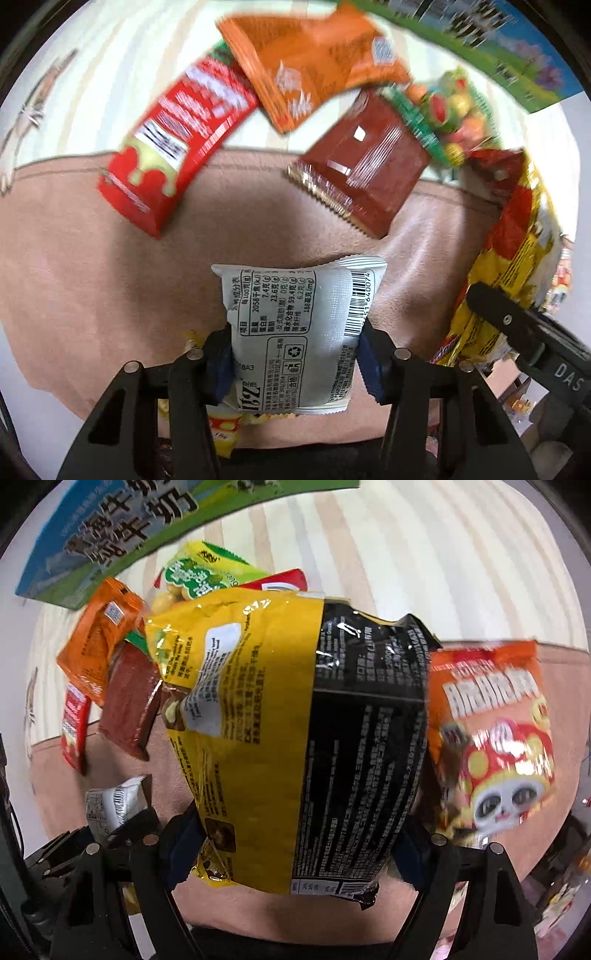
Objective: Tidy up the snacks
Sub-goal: 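Carry both packets into the box and release them beside the others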
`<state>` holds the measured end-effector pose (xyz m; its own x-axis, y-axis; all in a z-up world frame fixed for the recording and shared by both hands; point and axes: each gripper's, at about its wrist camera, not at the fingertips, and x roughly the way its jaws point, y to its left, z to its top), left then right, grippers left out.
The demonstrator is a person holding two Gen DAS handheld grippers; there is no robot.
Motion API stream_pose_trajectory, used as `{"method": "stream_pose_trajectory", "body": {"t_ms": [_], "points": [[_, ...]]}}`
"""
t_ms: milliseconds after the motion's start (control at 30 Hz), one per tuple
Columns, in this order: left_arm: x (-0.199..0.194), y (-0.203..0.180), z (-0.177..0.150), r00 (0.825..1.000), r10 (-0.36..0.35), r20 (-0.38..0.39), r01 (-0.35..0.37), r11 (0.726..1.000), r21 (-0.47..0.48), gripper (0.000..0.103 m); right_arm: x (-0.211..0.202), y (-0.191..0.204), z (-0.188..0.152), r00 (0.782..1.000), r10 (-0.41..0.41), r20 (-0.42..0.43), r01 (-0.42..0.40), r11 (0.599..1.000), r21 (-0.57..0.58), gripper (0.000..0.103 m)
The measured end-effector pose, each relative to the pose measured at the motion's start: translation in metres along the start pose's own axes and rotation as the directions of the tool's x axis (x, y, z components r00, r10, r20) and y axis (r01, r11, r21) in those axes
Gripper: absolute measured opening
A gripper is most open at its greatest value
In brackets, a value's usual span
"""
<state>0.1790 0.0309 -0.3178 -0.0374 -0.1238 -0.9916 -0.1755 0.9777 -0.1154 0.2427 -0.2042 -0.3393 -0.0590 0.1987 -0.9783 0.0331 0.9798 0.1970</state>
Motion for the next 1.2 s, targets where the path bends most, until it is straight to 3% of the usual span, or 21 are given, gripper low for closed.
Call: {"method": "stream_pose_trajectory", "body": {"t_ms": [167, 300, 433, 567, 667, 933, 1033, 1067, 1200], "points": [[-0.063, -0.003, 0.015, 0.994, -0.087, 0.071, 0.087, 0.996, 0.004, 0.052, -0.047, 0.002, -0.012, 0.994, 0.102, 0.045, -0.103, 0.995, 0.010, 0.088], [-0.128, -0.003, 0.040, 0.972, -0.165, 0.166, 0.163, 0.986, 0.025, 0.052, -0.099, 0.011, 0.000, 0.976, 0.190, 0.102, -0.190, 0.982, -0.014, 0.088], [-0.183, -0.023, 0.089, 0.942, -0.223, 0.250, 0.217, 0.975, 0.053, 0.052, -0.158, 0.024, 0.041, 0.949, 0.257, 0.183, -0.249, 0.966, -0.065, 0.088], [-0.210, -0.044, 0.136, 0.930, -0.213, 0.300, 0.198, 0.977, 0.079, 0.052, -0.197, 0.035, 0.102, 0.938, 0.233, 0.256, -0.212, 0.971, -0.108, 0.088], [-0.200, -0.049, 0.196, 0.934, -0.182, 0.306, 0.165, 0.983, 0.081, 0.052, -0.202, 0.041, 0.156, 0.947, 0.179, 0.267, -0.154, 0.982, -0.110, 0.088], [-0.138, -0.054, 0.322, 0.984, -0.040, 0.172, 0.030, 0.998, 0.059, 0.052, -0.148, 0.043, 0.274, 0.985, 0.003, 0.172, 0.010, 0.997, -0.074, 0.089], [-0.109, -0.055, 0.346, 0.993, 0.006, 0.119, -0.014, 0.998, 0.065, 0.052, -0.123, 0.041, 0.299, 0.990, -0.043, 0.134, 0.053, 0.996, -0.067, 0.089], [-0.100, -0.056, 0.351, 0.995, 0.016, 0.101, -0.023, 0.997, 0.068, 0.052, -0.111, 0.048, 0.323, 0.992, -0.053, 0.116, 0.060, 0.996, -0.066, 0.089], [-0.071, -0.056, 0.367, 0.997, 0.050, 0.057, -0.054, 0.996, 0.072, 0.052, -0.082, 0.041, 0.341, 0.993, -0.091, 0.074, 0.095, 0.994, -0.057, 0.089]]}}
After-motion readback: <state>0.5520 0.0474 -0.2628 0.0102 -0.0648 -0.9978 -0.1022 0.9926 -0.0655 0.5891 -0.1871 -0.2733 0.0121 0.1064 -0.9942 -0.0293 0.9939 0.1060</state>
